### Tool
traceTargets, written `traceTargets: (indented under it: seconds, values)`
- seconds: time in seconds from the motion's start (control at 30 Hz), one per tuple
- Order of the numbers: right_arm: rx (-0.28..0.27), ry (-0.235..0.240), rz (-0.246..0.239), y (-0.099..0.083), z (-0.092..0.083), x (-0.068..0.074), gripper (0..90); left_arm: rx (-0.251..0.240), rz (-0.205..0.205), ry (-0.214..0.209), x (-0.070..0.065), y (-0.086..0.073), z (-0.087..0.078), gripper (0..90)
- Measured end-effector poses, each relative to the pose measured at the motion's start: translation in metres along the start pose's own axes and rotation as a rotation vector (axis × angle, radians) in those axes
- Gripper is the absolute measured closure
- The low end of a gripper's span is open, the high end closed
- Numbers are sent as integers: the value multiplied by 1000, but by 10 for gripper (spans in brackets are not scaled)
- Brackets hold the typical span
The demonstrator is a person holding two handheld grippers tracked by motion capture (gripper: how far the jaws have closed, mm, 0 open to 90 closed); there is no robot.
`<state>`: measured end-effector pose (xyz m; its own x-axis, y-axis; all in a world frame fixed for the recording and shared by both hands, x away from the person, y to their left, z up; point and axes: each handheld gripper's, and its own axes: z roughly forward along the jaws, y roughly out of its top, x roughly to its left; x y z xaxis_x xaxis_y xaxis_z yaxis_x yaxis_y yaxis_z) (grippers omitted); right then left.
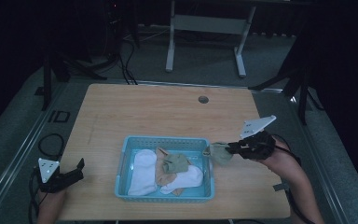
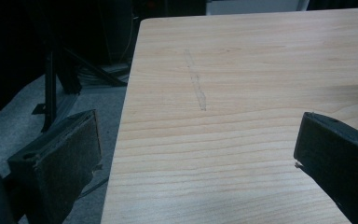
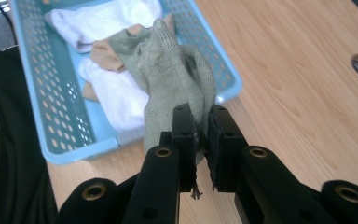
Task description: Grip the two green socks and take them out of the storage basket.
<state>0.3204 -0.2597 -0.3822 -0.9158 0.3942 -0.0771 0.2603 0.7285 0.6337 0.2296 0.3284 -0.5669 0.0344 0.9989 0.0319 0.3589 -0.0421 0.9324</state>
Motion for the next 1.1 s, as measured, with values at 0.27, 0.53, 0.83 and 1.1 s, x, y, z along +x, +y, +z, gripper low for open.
traceTargets:
  seconds: [0.27,0.53,0.83,1.1]
  values:
    - [25,-29,90,-33,3,-12,821,0,-1,-1,0,0,0,4]
    - [66,-3,181,-73,24,-19,821,0,0,-1,0,0,0,4]
    - [92,32,265,-110,51,-17,821,1,4,-1,-1,0,0,3]
    - [142,30,313,-132,71,-18,812,4,6,-1,-1,0,0,4]
